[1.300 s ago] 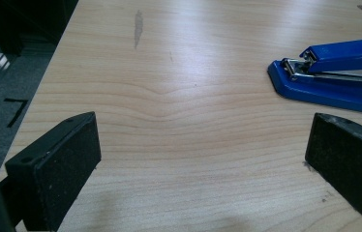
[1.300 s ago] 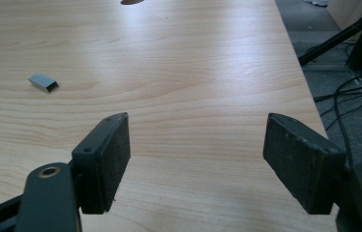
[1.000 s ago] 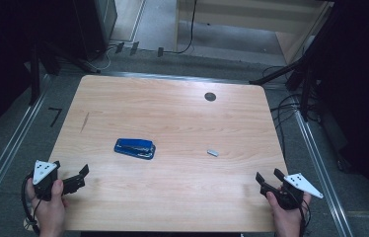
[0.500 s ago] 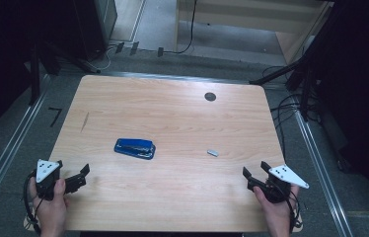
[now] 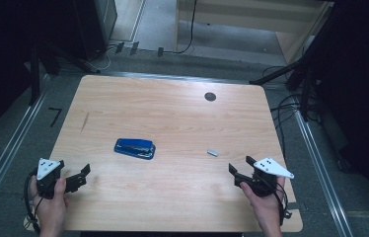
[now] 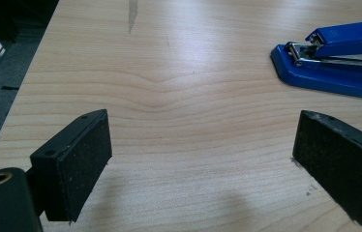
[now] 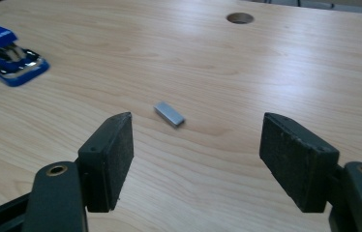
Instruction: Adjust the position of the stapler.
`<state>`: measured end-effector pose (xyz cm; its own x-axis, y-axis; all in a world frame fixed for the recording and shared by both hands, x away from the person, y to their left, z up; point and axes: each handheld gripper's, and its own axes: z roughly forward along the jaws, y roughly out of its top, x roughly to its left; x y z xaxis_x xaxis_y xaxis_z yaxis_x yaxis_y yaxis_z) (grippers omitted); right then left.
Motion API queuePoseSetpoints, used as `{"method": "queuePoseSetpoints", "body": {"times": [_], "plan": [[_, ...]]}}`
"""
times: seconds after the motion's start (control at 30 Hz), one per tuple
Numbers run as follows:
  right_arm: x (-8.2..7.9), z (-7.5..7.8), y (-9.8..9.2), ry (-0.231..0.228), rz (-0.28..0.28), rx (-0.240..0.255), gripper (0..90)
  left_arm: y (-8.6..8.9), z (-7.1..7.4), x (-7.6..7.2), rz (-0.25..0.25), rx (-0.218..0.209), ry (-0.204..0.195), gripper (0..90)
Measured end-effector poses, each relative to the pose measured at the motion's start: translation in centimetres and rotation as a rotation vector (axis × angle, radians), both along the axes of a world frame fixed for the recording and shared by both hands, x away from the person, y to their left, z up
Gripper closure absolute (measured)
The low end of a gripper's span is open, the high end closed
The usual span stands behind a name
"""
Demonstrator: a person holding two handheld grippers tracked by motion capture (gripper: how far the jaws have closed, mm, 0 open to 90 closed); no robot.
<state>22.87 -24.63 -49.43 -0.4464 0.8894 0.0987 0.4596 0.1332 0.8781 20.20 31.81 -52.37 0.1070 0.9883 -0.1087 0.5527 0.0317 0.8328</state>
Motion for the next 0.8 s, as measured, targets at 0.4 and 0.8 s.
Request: {"method": "queuePoseSetpoints", "body": {"times": [0.4, 0.8], "plan": [[1.7, 1.4, 5.5, -0.011, 0.143, -0.047, 31.5, 0.0, 0.0, 0.0, -0.009, 0.007, -0.002, 7.2], [4.1, 2.0, 9.6, 0.013, 0.253, -0.103, 37.0, -0.1, 0.0, -0.1, -0.01, 0.006, -0.008, 7.2]]}}
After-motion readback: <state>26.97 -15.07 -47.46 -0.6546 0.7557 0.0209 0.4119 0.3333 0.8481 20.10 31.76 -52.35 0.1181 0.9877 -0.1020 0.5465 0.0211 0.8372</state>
